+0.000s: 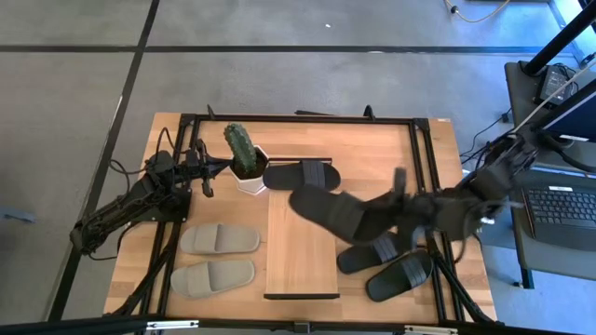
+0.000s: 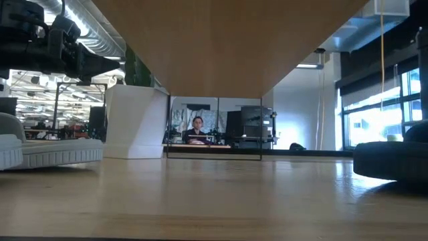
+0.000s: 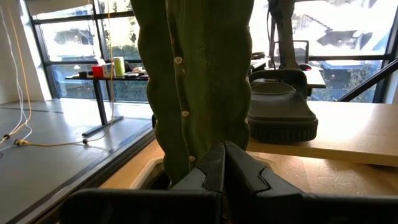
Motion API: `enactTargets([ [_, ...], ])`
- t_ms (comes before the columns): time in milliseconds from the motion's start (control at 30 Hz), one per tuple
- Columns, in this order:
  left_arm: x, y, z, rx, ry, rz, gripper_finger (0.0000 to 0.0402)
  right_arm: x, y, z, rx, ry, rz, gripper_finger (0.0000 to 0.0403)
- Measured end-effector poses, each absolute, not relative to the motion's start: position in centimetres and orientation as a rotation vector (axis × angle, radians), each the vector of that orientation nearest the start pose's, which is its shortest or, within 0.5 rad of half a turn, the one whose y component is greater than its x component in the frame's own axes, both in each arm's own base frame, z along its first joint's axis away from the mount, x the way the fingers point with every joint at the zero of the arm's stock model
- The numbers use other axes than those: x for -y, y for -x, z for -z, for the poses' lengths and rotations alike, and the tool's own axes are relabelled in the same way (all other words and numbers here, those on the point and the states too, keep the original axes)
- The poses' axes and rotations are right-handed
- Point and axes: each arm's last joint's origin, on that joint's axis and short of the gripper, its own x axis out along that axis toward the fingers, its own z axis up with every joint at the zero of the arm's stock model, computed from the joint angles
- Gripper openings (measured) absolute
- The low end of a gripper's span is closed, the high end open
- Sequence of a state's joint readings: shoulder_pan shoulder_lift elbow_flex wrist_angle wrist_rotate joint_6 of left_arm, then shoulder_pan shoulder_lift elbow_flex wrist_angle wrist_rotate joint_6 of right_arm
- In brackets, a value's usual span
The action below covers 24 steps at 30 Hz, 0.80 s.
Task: Pick and place slides into the shelf
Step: Put the black slide on the shelf
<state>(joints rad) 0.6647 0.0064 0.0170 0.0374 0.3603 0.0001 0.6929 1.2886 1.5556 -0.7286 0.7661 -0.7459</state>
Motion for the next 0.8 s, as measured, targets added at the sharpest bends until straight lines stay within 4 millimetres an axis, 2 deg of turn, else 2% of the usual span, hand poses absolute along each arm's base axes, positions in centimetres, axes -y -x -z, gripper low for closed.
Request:
enactTargets([
  [167,-5.1,-8.1,-17.2,0.042,-0.025,-0.304,0.0,-15.0,-21.9,-41.6,-0.265,1.19,-0.214,0.0012],
  [300,-5.1,-8.1,-17.2,0.042,-0.024,-0.305,0.0,-14.5,-22.5,-39.9,-0.202,1.245,-0.259,0.0012],
  [467,-5.1,-8.1,-17.2,0.042,-0.024,-0.304,0.0,-12.7,-22.9,-37.4,-0.152,1.279,-0.266,0.0012],
  [800,-5.1,-8.1,-17.2,0.041,-0.025,-0.305,0.0,-7.9,-22.9,-33.9,0.022,1.267,-0.266,0.0012],
])
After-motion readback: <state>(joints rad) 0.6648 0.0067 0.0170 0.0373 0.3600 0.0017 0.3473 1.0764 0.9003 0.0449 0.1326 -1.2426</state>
